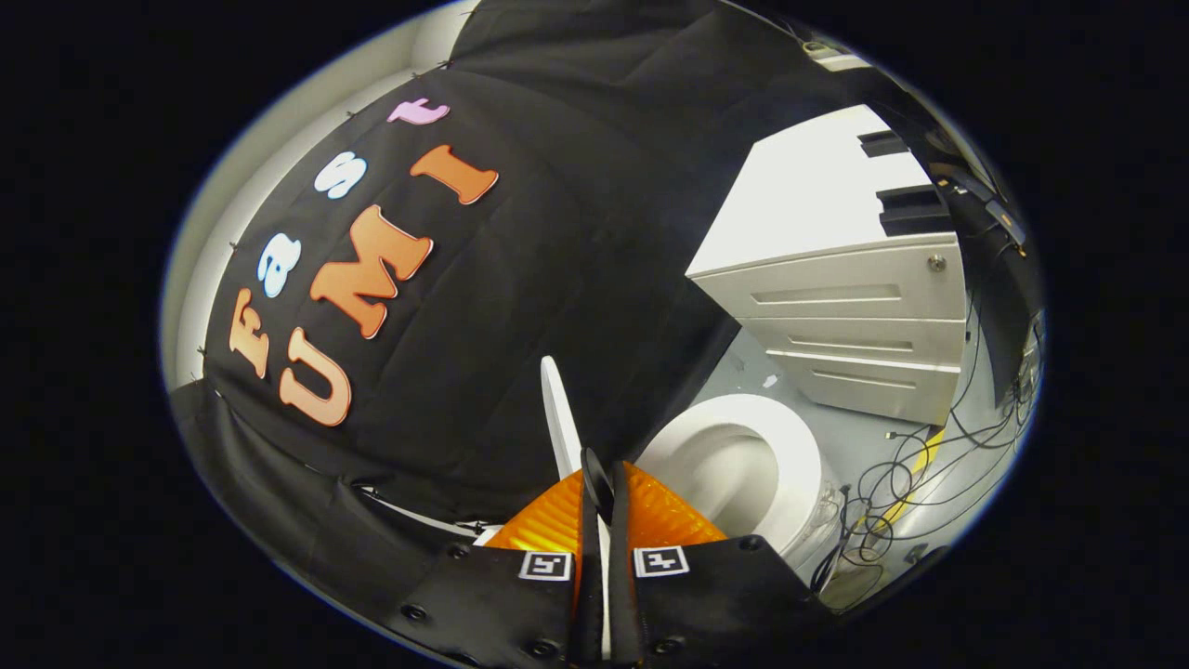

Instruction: Open the toilet lid.

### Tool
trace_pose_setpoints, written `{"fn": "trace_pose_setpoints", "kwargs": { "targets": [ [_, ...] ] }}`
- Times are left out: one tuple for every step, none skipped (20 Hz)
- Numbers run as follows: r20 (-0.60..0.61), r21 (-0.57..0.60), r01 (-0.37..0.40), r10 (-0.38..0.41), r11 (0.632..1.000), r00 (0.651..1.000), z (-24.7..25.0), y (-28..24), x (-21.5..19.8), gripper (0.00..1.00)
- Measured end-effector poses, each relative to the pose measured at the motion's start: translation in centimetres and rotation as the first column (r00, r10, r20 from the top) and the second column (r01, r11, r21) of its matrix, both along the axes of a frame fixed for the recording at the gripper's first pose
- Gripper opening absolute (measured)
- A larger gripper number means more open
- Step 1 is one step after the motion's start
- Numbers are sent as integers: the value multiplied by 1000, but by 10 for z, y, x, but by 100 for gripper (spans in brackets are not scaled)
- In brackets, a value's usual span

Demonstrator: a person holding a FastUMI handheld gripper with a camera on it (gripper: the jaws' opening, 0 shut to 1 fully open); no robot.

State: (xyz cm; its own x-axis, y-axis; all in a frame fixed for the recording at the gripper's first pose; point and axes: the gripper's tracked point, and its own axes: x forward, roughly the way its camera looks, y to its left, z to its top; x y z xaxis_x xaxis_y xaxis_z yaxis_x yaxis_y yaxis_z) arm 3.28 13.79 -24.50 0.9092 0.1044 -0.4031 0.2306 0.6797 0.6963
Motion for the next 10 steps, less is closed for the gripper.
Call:
{"fn": "trace_pose_setpoints", "kwargs": {
  "targets": [
    [3,-29,-13,13,999,1000,4,4,1,11],
    [4,-66,-31,32,997,999,7,10,0,11],
    [2,-102,-49,50,994,999,9,15,0,11],
    [2,-127,-66,66,990,998,15,20,0,10],
    [8,-141,-76,78,987,997,20,25,0,10],
    [13,-148,-88,91,985,996,26,31,0,10],
    [19,-156,-103,107,982,994,30,37,0,10],
    [25,-168,-117,123,979,992,34,43,-1,10],
    [30,-181,-130,138,975,990,39,50,-2,10],
    [35,-191,-141,151,971,988,43,55,-4,11]
  ]
}}
